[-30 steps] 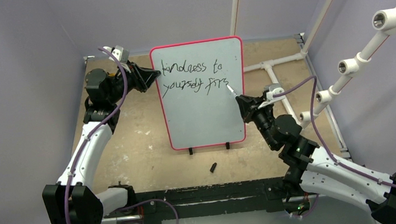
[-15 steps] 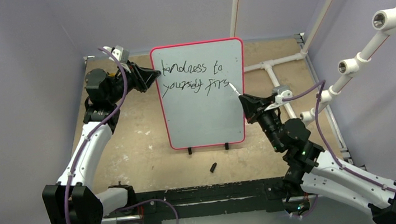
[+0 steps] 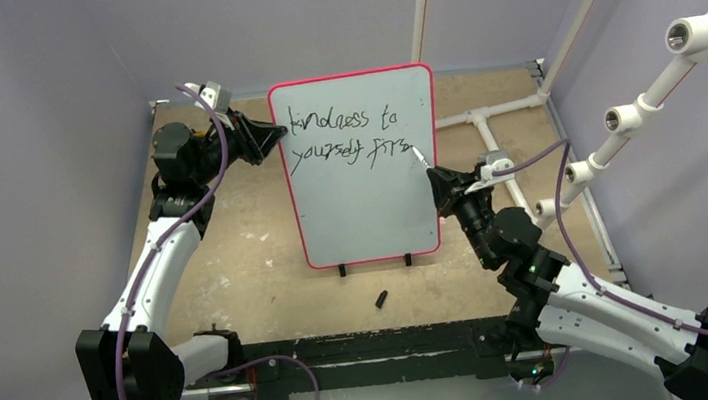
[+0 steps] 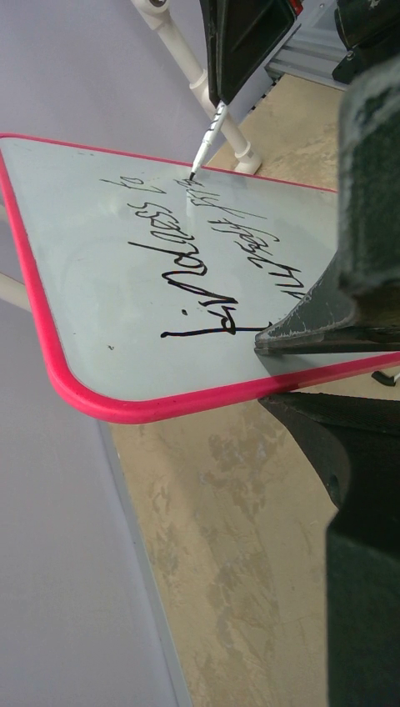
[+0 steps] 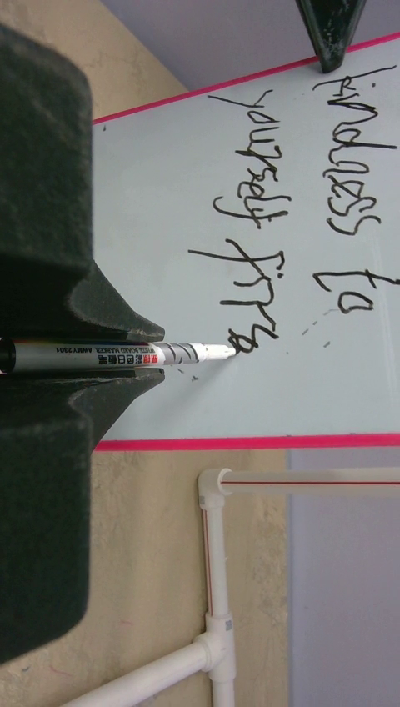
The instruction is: Write a sentence on the whiteboard
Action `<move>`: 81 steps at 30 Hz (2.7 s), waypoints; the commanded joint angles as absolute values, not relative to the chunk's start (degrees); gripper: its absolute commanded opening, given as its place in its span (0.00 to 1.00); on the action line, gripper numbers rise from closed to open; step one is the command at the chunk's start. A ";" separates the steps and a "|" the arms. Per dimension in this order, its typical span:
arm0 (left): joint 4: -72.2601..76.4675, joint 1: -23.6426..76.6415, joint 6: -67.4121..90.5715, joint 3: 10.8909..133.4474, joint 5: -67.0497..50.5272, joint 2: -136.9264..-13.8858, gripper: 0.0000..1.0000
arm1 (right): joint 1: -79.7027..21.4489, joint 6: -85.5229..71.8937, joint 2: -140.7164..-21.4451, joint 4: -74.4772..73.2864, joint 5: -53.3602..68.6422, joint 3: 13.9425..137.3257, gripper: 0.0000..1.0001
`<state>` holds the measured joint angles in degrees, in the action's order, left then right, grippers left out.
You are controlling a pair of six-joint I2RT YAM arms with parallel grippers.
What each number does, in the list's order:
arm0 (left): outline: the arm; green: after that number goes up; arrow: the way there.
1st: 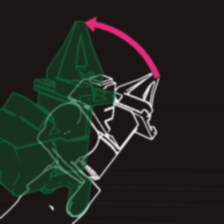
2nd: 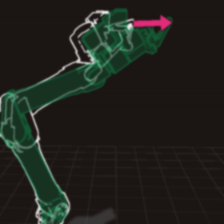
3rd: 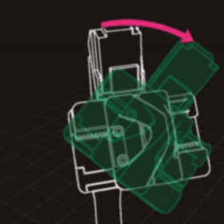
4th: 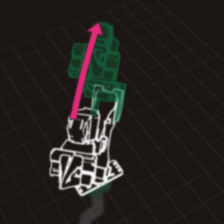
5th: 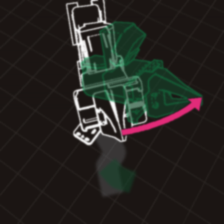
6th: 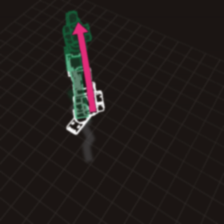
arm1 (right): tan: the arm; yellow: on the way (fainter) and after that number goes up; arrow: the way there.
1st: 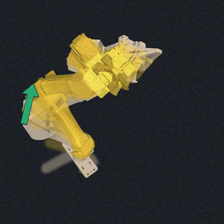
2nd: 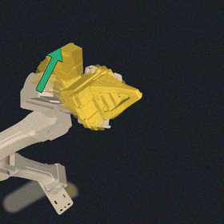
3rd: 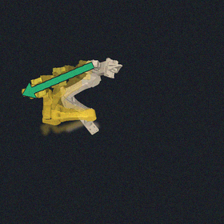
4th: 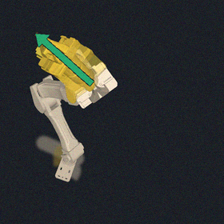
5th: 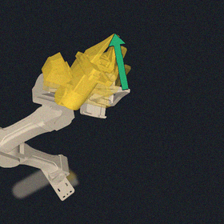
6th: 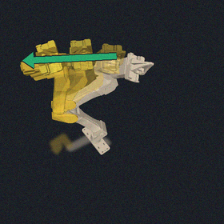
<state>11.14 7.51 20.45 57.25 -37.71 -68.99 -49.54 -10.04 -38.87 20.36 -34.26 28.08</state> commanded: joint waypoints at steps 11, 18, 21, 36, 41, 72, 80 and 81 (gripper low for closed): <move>10.67 7.65 19.86 56.35 -38.51 -68.86 0.00 | -49.41 -6.94 -35.78 24.02 -34.99 29.05 0.00; 10.66 7.65 19.86 56.36 -38.51 -68.90 0.00 | -49.42 -4.41 -36.98 26.68 -33.51 30.62 0.00; 10.71 7.65 19.89 56.36 -38.57 -68.91 0.00 | -49.39 -4.31 -39.56 26.04 -33.76 32.04 0.00; 10.64 7.65 19.95 56.46 -38.63 -68.74 0.00 | -49.41 -10.36 -37.73 17.29 -35.95 31.22 0.00; 10.65 7.65 19.96 56.45 -38.66 -68.73 0.00 | -49.43 -12.67 -37.77 13.75 -34.78 31.15 0.00; 10.66 7.65 19.86 56.38 -38.45 -68.99 0.00 | -49.48 -13.43 -31.30 10.61 -36.21 30.31 0.00; 10.64 7.65 19.90 56.35 -38.40 -69.01 0.00 | -49.45 -14.90 -32.79 9.34 -37.01 30.15 0.00; 10.66 7.65 19.87 56.40 -38.39 -69.00 0.00 | -49.48 -15.05 -32.85 9.28 -37.19 30.07 0.00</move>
